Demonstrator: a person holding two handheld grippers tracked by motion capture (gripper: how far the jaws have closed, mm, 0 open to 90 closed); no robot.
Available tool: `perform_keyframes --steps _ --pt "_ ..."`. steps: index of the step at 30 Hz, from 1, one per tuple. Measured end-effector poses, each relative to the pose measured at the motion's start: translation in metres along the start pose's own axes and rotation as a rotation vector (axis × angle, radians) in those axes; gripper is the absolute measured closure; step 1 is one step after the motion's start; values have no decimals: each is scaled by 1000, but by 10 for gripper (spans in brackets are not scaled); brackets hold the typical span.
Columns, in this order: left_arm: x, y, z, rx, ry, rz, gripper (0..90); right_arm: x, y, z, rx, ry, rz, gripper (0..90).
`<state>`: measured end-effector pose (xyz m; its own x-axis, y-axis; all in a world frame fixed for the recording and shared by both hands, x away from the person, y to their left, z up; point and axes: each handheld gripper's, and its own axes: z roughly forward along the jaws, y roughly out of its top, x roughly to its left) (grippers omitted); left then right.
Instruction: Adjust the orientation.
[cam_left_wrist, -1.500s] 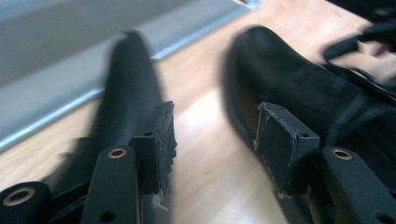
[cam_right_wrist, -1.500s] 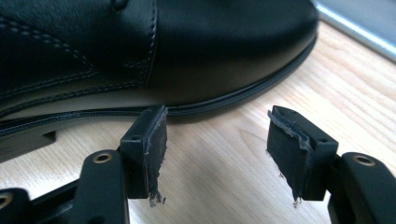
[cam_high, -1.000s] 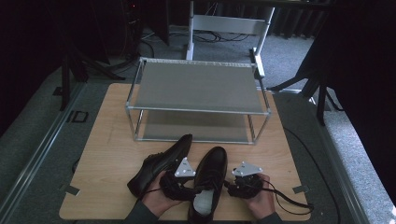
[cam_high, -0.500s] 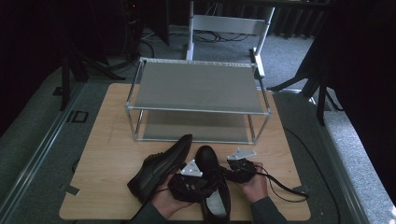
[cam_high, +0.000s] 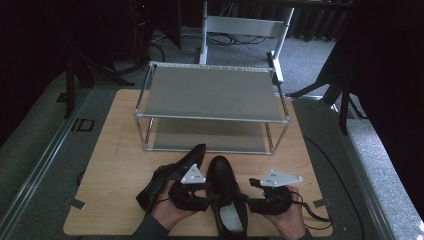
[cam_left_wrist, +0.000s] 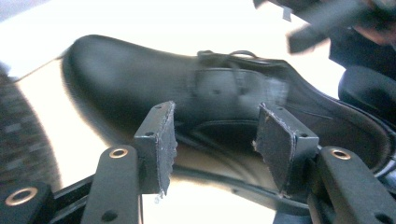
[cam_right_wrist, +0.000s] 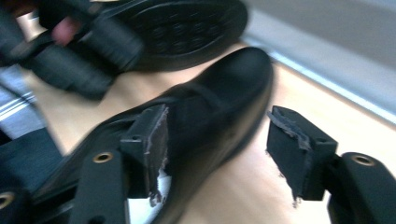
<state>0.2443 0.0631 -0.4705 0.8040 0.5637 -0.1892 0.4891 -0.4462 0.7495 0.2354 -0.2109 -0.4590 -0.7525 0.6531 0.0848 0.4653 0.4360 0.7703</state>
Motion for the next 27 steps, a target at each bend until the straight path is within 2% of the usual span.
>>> perform_keyframes --steps 2,4,7,10,14,15,16,17,18,20,24,27 --pt "6 -2 -7 -1 53 -6 475 8 -4 5 34 21 -26 335" --pt "14 -4 -15 -20 70 -27 474 12 -8 13 75 15 -41 304" --pt "24 -6 -27 -46 111 -55 474 7 -10 15 69 57 0 309" --pt "33 -9 -39 -73 150 -88 474 8 -10 13 80 48 -7 331" --pt "41 -12 -50 -90 176 -105 474 11 -13 17 115 32 -29 336" --pt "47 -14 -57 -100 200 -120 474 11 -14 20 128 19 -32 348" --pt "49 -15 -60 -104 212 -122 474 9 -15 28 155 -1 -32 440" --pt "51 -16 -63 -109 225 -129 474 7 -15 32 155 4 -18 486" --pt "53 -17 -66 -113 236 -133 474 4 -14 34 154 28 -3 503" --pt "57 -19 -71 -124 243 -145 474 -2 -11 31 135 39 -8 576" --pt "63 -22 -79 -134 270 -156 473 -5 -6 22 150 -39 -92 710" --pt "67 -24 -83 -128 307 -160 473 -17 -5 17 147 -62 -91 747"
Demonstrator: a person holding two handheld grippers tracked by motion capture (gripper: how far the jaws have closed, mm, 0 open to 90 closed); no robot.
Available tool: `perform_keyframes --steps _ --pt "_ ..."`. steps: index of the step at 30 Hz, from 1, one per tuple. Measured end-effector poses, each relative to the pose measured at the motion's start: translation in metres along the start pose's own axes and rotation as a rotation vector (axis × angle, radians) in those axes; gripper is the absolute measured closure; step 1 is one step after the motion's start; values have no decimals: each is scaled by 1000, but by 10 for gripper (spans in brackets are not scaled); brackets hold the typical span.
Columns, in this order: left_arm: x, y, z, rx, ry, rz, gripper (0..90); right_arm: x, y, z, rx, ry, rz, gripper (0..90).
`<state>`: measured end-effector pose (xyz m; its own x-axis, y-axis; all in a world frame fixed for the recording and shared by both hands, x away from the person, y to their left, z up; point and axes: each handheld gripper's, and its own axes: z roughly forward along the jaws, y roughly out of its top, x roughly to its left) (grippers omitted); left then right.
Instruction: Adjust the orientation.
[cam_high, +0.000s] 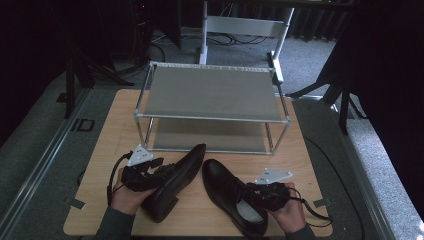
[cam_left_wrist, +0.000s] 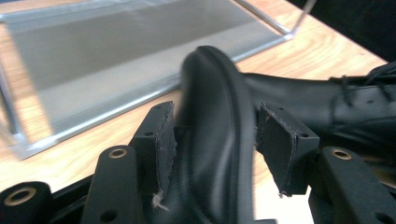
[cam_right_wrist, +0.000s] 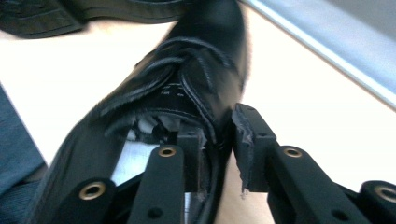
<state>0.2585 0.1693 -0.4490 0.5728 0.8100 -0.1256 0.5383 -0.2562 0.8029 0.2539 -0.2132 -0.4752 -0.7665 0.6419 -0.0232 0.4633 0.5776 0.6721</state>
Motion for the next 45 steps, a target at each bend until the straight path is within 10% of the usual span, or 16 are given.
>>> perform_keyframes --steps 9,18,45 --pt "25 -10 -1 54 153 -23 462 -24 -5 0 -44 33 -28 766" --pt "39 -21 -7 96 190 -24 431 -25 -11 -6 -37 14 -36 762" --pt "35 -48 3 111 -24 -112 336 -28 -15 -5 -30 47 -2 691"
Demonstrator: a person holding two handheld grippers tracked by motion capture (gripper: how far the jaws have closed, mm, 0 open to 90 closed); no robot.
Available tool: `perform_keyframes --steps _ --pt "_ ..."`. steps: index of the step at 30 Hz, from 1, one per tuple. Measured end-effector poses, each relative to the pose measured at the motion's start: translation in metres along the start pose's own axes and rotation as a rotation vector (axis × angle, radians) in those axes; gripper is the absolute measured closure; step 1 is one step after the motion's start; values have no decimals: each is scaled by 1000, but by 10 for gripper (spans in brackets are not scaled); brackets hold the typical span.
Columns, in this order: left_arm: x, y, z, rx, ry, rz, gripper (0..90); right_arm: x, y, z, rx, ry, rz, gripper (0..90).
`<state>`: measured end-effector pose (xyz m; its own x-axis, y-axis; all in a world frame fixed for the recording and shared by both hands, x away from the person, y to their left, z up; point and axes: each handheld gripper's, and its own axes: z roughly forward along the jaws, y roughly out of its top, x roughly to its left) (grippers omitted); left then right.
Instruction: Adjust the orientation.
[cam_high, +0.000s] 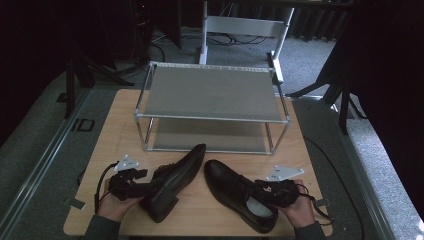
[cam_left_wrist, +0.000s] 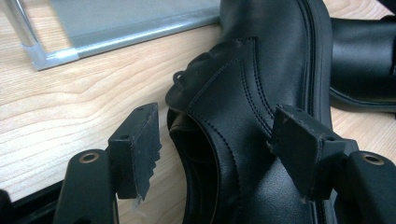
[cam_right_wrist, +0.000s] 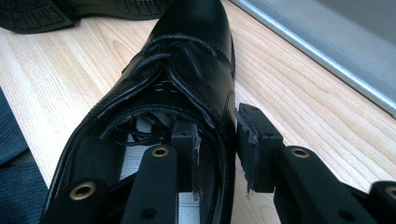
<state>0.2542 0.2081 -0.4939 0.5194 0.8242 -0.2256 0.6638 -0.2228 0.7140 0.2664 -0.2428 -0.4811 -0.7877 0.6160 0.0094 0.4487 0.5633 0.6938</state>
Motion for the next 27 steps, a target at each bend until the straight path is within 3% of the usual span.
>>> perform_keyframes --steps 3,6,11,14,17,19,21,23,27 --pt "-1 1 0 10 -9 -7 343 1 0 1 5 -2 -3 685" --pt "-4 2 4 40 -97 -4 335 1 1 2 9 -2 -8 680" --pt "-12 6 7 64 -104 31 305 1 0 3 14 3 -6 667" --pt "-10 7 7 74 -104 18 306 0 0 4 18 6 -5 666" --pt "-2 7 9 90 -122 -19 304 1 -1 4 25 7 -7 659" --pt "6 6 11 97 -116 -49 228 1 -1 5 31 6 -11 652" --pt "12 4 16 100 -162 -86 151 2 -1 5 34 6 -13 643" --pt "14 3 17 93 -195 -84 158 2 -1 6 36 8 -12 638" --pt "12 5 15 95 -273 -72 321 2 0 7 43 10 -11 625"
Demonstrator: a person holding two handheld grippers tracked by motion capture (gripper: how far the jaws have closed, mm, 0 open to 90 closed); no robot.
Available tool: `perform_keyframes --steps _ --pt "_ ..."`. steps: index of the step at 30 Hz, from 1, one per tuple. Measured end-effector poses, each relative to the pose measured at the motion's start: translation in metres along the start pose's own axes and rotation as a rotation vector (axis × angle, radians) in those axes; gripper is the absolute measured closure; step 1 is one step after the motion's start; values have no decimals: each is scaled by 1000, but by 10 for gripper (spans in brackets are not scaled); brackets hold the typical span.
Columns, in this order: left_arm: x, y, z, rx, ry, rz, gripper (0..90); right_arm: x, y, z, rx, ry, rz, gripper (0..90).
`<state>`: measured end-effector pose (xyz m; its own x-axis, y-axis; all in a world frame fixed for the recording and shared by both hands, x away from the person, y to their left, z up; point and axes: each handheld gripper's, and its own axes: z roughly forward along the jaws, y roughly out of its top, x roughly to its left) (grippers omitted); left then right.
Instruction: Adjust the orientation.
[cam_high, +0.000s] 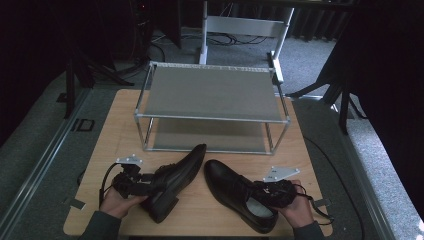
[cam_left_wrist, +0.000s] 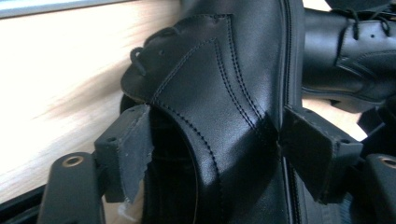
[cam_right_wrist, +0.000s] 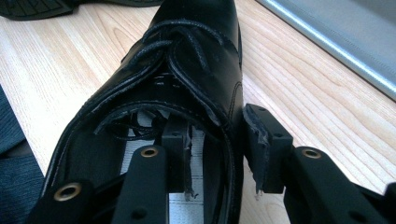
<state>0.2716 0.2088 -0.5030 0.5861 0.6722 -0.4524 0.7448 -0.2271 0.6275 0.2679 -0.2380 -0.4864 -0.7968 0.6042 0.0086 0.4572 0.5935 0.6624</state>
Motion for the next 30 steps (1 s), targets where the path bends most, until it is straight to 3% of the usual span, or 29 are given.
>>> perform_keyframes --steps 2,5,7,11,12,15,19,22,23,25,27,30 --pt "-6 2 0 13 -17 13 393 0 0 0 1 1 0 614" --pt "-21 5 3 47 -69 78 511 1 0 0 6 3 -1 608" --pt "-34 9 3 62 -57 133 581 1 0 -1 6 6 -2 608" --pt "-53 16 7 74 -52 197 724 -1 -1 -1 1 12 4 607" --pt "-56 17 8 70 -40 210 806 -1 -1 -1 -2 14 5 625" --pt "-62 21 11 69 83 237 839 -2 -2 -2 -5 11 10 702" --pt "-59 24 8 33 195 217 845 -2 -3 -2 -16 8 2 785" --pt "-60 27 6 35 261 232 845 -1 -2 -2 -25 23 -1 812" --pt "-60 27 6 35 261 232 845 -1 -2 -2 -25 23 -1 812" --pt "-64 33 3 19 280 250 843 6 2 0 -31 84 -20 812" --pt "-68 40 4 25 292 268 840 12 4 4 -33 109 -33 810" --pt "-73 54 14 56 328 325 833 18 8 10 -36 132 -46 809"
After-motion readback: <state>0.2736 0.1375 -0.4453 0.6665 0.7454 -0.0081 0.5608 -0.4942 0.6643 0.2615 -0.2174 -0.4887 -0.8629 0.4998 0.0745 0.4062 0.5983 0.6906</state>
